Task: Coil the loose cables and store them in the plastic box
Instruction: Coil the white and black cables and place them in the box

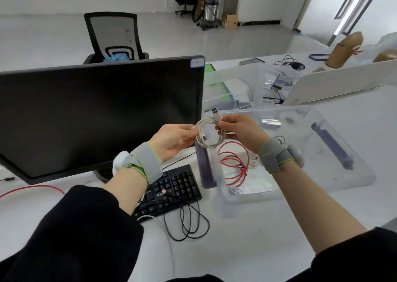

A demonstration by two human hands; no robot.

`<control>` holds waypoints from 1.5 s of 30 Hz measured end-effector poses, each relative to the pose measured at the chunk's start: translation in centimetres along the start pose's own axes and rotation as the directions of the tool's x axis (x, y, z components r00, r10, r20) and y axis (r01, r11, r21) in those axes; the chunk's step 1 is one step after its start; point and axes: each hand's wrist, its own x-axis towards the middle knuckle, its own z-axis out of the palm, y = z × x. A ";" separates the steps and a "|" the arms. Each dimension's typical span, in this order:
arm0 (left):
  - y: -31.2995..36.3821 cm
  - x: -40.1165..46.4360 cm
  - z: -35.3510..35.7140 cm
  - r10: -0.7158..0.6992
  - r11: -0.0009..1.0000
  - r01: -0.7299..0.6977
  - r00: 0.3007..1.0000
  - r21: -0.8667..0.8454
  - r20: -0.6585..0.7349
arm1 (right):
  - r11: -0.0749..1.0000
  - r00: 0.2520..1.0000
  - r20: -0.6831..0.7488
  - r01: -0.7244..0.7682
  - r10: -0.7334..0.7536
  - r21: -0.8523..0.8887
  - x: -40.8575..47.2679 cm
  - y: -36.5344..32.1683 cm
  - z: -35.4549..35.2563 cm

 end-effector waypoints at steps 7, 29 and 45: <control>-3.9 5.7 8.8 -0.132 0.839 0.117 0.991 0.531 -0.010 | 0.938 0.934 0.190 -0.255 0.302 -0.235 2.2 4.6 -10.7; -6.4 13.6 9.3 0.394 -0.500 0.136 0.915 0.855 0.085 | 0.380 0.525 0.279 -0.093 0.804 -0.920 7.5 22.0 -11.1; -6.5 11.8 8.9 0.257 -0.519 -0.010 0.952 0.854 0.167 | 0.221 0.736 0.178 0.040 0.653 -0.975 6.1 16.7 -8.8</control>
